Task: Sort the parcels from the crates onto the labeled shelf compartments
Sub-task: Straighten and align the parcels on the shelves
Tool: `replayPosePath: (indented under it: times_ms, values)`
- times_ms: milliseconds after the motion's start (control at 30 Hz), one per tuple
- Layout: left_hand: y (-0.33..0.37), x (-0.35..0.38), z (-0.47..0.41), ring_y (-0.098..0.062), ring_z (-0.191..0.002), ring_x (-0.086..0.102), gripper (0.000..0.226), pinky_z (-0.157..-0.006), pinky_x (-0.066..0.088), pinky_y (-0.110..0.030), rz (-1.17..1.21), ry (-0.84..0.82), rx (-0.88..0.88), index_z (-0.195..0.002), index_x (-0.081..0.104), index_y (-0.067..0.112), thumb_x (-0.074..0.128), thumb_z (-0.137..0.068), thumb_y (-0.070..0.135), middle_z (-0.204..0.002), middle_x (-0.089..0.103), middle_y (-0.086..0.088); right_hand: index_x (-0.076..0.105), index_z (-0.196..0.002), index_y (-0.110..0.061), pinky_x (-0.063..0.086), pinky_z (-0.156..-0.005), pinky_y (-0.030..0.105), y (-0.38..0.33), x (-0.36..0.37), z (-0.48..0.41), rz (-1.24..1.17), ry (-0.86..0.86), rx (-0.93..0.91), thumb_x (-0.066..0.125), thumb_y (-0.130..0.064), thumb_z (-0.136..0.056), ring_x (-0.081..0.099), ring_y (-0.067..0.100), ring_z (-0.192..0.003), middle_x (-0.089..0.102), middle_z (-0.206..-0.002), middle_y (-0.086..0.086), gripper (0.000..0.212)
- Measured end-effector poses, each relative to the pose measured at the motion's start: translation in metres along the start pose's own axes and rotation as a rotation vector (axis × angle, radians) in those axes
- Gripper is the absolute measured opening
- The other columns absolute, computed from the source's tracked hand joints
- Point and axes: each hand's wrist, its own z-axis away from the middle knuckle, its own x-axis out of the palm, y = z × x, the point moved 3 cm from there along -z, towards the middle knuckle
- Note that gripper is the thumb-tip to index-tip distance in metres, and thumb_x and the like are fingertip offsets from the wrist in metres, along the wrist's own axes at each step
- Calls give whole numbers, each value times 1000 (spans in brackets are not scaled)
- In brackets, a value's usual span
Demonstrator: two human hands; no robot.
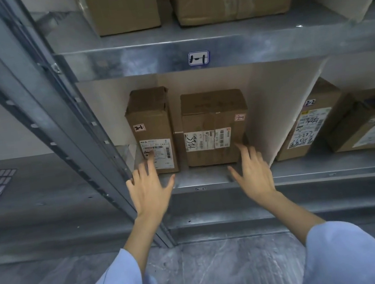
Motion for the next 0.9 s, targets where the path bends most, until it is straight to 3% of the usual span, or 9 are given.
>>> replayPosePath:
  times_ms: [433, 700, 900]
  values:
    - [4, -21, 14, -28, -120, 48, 77, -86, 39, -40, 34, 9, 36, -147, 33, 20, 60, -85, 56, -140, 48, -6, 34, -147, -13, 50, -85, 45, -10, -8, 7, 16, -42, -22, 62, -36, -94, 51, 35, -117, 49, -133, 13, 65]
    - [19, -106, 7, -28, -115, 50, 68, -89, 40, -43, -35, 205, 152, -147, 41, 20, 51, -91, 58, -129, 55, -9, 39, -147, -17, 49, -87, 44, -41, -87, 7, 79, 82, -183, 51, -49, -96, 50, 32, -121, 49, -135, 12, 61]
    - [40, -201, 12, -28, -114, 49, 69, -91, 41, -44, -23, 448, 233, -149, 38, 20, 40, -92, 58, -129, 54, -8, 47, -143, -17, 50, -83, 39, -76, -178, 21, 75, 299, -352, 46, -50, -97, 54, 26, -113, 55, -129, 5, 57]
